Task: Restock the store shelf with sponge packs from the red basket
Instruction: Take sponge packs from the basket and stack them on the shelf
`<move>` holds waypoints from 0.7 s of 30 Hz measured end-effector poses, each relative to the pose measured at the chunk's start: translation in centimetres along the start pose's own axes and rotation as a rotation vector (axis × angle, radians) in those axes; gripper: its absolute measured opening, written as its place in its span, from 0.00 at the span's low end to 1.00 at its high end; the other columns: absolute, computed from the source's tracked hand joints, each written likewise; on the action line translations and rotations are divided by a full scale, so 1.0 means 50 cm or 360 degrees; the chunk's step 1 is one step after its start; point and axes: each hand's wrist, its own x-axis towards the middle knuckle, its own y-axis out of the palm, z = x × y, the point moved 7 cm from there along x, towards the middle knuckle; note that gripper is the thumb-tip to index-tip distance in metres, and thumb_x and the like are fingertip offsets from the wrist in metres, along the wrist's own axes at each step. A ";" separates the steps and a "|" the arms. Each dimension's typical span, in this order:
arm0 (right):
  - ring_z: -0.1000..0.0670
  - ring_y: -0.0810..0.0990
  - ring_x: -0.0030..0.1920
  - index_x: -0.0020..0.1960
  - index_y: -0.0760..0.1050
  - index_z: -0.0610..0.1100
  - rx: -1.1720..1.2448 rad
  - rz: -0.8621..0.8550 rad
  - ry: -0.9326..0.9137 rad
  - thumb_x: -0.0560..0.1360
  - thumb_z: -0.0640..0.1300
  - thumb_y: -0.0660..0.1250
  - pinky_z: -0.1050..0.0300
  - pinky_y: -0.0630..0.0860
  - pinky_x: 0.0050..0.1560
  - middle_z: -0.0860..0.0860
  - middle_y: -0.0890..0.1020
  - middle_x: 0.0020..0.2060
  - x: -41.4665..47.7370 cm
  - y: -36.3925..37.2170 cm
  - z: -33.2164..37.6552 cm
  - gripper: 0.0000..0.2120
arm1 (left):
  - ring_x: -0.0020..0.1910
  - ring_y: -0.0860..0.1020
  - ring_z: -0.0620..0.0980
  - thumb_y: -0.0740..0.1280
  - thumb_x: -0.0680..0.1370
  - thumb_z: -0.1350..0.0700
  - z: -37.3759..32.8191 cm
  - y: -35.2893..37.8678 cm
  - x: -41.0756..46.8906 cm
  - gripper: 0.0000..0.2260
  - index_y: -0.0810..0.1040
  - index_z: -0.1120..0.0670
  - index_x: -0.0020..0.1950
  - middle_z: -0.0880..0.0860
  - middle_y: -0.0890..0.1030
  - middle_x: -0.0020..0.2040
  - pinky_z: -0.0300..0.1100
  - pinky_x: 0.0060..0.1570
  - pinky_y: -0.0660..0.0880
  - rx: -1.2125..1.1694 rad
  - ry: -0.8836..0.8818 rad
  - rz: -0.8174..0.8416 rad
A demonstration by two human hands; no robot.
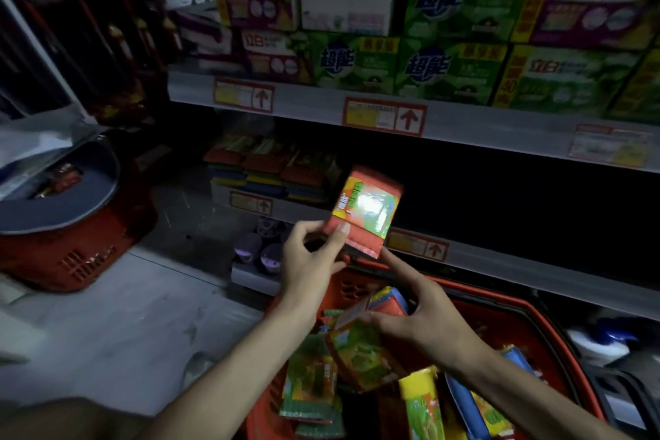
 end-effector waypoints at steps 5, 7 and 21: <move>0.74 0.72 0.64 0.74 0.56 0.67 0.0005 -0.0149 -0.0031 0.68 0.47 0.81 0.67 0.75 0.64 0.78 0.63 0.67 0.032 0.005 0.020 0.46 | 0.46 0.85 0.39 0.70 0.81 0.49 -0.029 0.024 0.042 0.08 0.80 0.46 0.60 0.51 0.82 0.59 0.51 0.53 0.84 0.0287 0.0222 0.0114; 0.79 0.72 0.57 0.77 0.55 0.60 0.0053 -0.0178 -0.0020 0.71 0.42 0.79 0.74 0.75 0.58 0.73 0.64 0.68 0.047 0.005 0.021 0.46 | 0.49 0.84 0.40 0.69 0.82 0.51 -0.040 0.036 0.061 0.07 0.80 0.43 0.60 0.50 0.75 0.66 0.48 0.54 0.84 0.0332 0.0279 0.0166; 0.56 0.59 0.79 0.83 0.53 0.51 -0.0299 -0.0447 0.0022 0.68 0.54 0.81 0.64 0.62 0.72 0.56 0.60 0.80 0.186 -0.032 0.014 0.53 | 0.49 0.82 0.45 0.62 0.84 0.64 0.064 0.040 0.176 0.22 0.69 0.49 0.77 0.49 0.81 0.56 0.42 0.47 0.82 0.0242 -0.0129 0.0123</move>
